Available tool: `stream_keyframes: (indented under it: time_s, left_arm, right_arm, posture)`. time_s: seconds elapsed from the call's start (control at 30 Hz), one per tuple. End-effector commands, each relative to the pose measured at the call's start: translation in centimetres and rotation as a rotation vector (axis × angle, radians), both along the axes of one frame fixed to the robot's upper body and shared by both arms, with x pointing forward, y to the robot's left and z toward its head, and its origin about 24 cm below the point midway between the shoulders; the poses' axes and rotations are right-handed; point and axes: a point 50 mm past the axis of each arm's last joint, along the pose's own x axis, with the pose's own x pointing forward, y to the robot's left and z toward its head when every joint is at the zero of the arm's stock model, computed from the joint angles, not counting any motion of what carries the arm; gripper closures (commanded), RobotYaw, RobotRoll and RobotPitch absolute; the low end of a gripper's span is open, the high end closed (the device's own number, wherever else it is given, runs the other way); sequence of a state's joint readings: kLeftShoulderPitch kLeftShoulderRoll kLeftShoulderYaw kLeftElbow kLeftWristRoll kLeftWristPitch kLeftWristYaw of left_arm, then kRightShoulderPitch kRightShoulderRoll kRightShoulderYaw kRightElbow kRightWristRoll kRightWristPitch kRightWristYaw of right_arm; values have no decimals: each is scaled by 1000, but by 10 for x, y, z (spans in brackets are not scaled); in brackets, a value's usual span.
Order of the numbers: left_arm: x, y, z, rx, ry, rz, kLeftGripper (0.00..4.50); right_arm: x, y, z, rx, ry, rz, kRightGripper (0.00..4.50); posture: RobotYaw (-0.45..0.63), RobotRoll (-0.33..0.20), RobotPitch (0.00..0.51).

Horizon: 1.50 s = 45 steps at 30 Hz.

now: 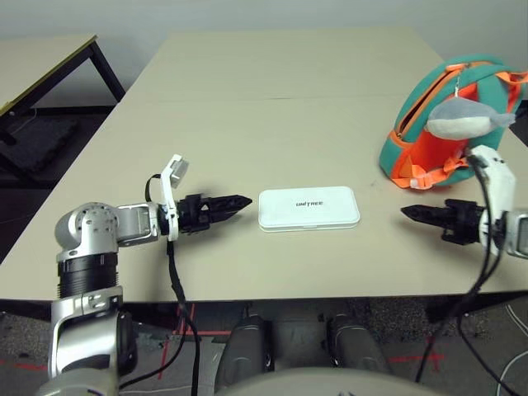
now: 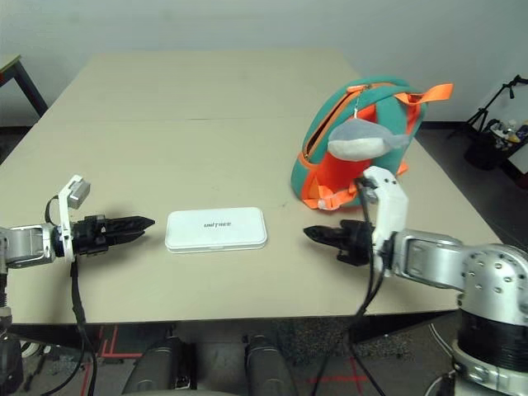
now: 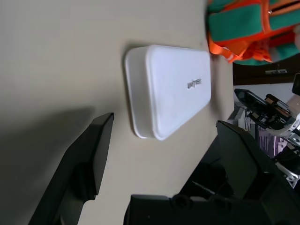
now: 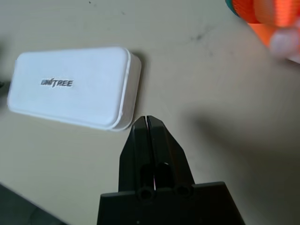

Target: Put the pencil case into the backpack and zip it.

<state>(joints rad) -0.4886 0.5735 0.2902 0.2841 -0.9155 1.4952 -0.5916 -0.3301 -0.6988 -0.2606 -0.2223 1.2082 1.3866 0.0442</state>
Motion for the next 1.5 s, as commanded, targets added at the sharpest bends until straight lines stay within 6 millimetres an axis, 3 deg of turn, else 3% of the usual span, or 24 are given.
stream_keyframes:
  time_s: [0.03, 0.4, 1.0, 1.5]
  left_arm:
    - [3, 2, -11, 41, 49, 3, 0]
    - [12, -17, -22, 12, 90, -50, 0]
    - [10, -48, -37, -61, 184, -142, 0]
    - [-2, -42, -34, -69, 174, -166, 0]
  right_arm:
    - [8, 9, -12, -50, 4, -18, 4487]
    - [23, 29, -36, -256, -38, 19, 4487]
    - [32, 78, -34, -175, -91, 156, 4487]
    - [39, 82, -31, -144, -127, 142, 4487]
  posture:
    - [1, 0, 61]
    - [-1, 0, 61]
    - [5, 0, 41]
    - [25, 0, 40]
